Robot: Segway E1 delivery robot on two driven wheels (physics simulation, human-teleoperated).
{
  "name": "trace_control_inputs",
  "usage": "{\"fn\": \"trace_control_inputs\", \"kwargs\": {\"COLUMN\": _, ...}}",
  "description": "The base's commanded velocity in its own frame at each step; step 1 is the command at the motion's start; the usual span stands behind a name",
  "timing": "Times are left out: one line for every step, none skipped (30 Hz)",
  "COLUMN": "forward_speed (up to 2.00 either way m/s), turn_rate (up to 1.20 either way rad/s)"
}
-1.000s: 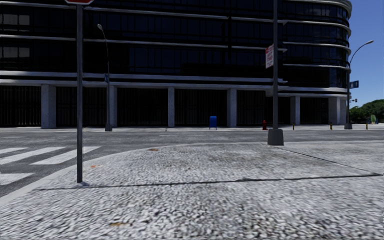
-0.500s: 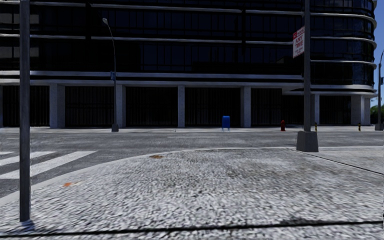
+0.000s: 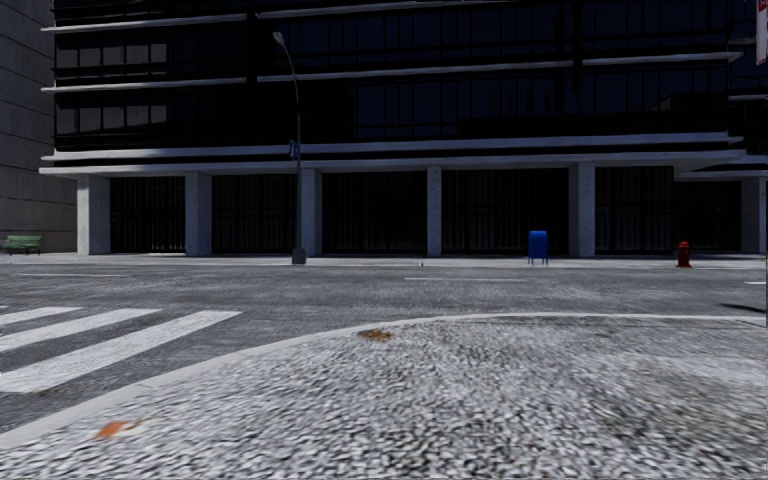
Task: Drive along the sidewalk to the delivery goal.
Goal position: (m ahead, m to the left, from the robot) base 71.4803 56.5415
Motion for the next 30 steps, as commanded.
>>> {"fn": "trace_control_inputs", "kwargs": {"forward_speed": 2.00, "turn_rate": 0.59}}
{"fn": "trace_control_inputs", "kwargs": {"forward_speed": 2.00, "turn_rate": 0.61}}
{"fn": "trace_control_inputs", "kwargs": {"forward_speed": 2.00, "turn_rate": 0.64}}
{"fn": "trace_control_inputs", "kwargs": {"forward_speed": 2.00, "turn_rate": 0.65}}
{"fn": "trace_control_inputs", "kwargs": {"forward_speed": 2.00, "turn_rate": 0.65}}
{"fn": "trace_control_inputs", "kwargs": {"forward_speed": 2.00, "turn_rate": 0.65}}
{"fn": "trace_control_inputs", "kwargs": {"forward_speed": 2.00, "turn_rate": 0.65}}
{"fn": "trace_control_inputs", "kwargs": {"forward_speed": 2.00, "turn_rate": 0.65}}
{"fn": "trace_control_inputs", "kwargs": {"forward_speed": 2.00, "turn_rate": 0.65}}
{"fn": "trace_control_inputs", "kwargs": {"forward_speed": 2.00, "turn_rate": 0.65}}
{"fn": "trace_control_inputs", "kwargs": {"forward_speed": 2.00, "turn_rate": 0.65}}
{"fn": "trace_control_inputs", "kwargs": {"forward_speed": 2.00, "turn_rate": 0.65}}
{"fn": "trace_control_inputs", "kwargs": {"forward_speed": 2.00, "turn_rate": 0.65}}
{"fn": "trace_control_inputs", "kwargs": {"forward_speed": 2.00, "turn_rate": 0.65}}
{"fn": "trace_control_inputs", "kwargs": {"forward_speed": 2.00, "turn_rate": 0.65}}
{"fn": "trace_control_inputs", "kwargs": {"forward_speed": 2.00, "turn_rate": 0.65}}
{"fn": "trace_control_inputs", "kwargs": {"forward_speed": 2.00, "turn_rate": 0.65}}
{"fn": "trace_control_inputs", "kwargs": {"forward_speed": 2.00, "turn_rate": 0.65}}
{"fn": "trace_control_inputs", "kwargs": {"forward_speed": 2.00, "turn_rate": 0.65}}
{"fn": "trace_control_inputs", "kwargs": {"forward_speed": 2.00, "turn_rate": 0.65}}
{"fn": "trace_control_inputs", "kwargs": {"forward_speed": 2.00, "turn_rate": 0.65}}
{"fn": "trace_control_inputs", "kwargs": {"forward_speed": 2.00, "turn_rate": 0.65}}
{"fn": "trace_control_inputs", "kwargs": {"forward_speed": 2.00, "turn_rate": 0.65}}
{"fn": "trace_control_inputs", "kwargs": {"forward_speed": 2.00, "turn_rate": 0.65}}
{"fn": "trace_control_inputs", "kwargs": {"forward_speed": 2.00, "turn_rate": 0.65}}
{"fn": "trace_control_inputs", "kwargs": {"forward_speed": 2.00, "turn_rate": 0.65}}
{"fn": "trace_control_inputs", "kwargs": {"forward_speed": 2.00, "turn_rate": 0.65}}
{"fn": "trace_control_inputs", "kwargs": {"forward_speed": 1.99, "turn_rate": 0.65}}
{"fn": "trace_control_inputs", "kwargs": {"forward_speed": 1.99, "turn_rate": 0.65}}
{"fn": "trace_control_inputs", "kwargs": {"forward_speed": 1.85, "turn_rate": 0.65}}
